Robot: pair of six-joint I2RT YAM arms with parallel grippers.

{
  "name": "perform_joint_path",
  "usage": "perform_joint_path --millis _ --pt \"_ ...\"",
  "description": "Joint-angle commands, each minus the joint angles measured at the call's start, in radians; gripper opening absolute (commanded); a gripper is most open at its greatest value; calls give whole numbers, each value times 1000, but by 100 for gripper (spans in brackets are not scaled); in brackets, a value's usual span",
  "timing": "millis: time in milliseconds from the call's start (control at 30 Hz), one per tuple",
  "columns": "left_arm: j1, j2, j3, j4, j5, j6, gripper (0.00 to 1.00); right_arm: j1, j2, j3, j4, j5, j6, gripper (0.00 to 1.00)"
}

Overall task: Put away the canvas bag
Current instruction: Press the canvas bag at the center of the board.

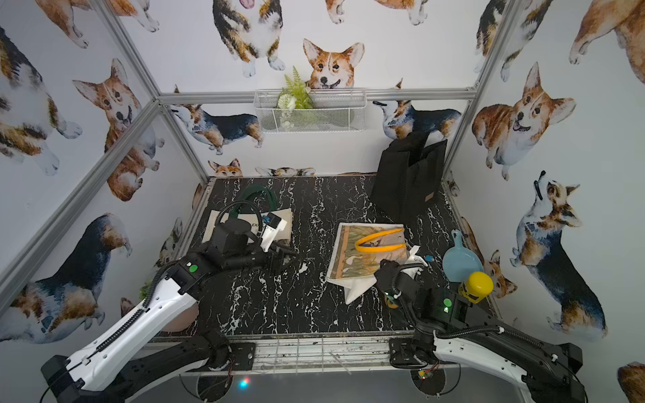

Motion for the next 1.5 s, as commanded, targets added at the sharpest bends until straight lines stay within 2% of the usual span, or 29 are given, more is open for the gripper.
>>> perform_joint_path --millis 0,133,267,533,767,967,1067,1300,1367,1467 --pt "-122 73 35 61 -122 40 60 1 33 -56 82 -105 249 0" --pt "-239 152 56 91 -202 74 62 1 82 -66 102 -118 289 0" --pt "-306 214 43 142 -212 85 64 1 122 -53 100 -140 346 0" --pt "-456 334 51 243 -331 90 69 1 160 -37 148 -168 430 0" --pt "-526 430 81 238 -435 124 70 0 127 -48 224 -191 493 0" --pt "-551 439 81 205 -614 143 70 1 86 -55 242 -216 553 0" --pt "-565 438 73 198 -683 150 70 1 71 -94 294 -247 625 0" --pt "-599 432 46 235 -688 147 70 1 58 -123 389 -251 733 0" --pt "-608 424 41 253 -660 150 70 1 55 -113 381 -234 742 0" --pt "-609 383 -3 331 -553 157 70 1 49 -102 369 -214 765 0"
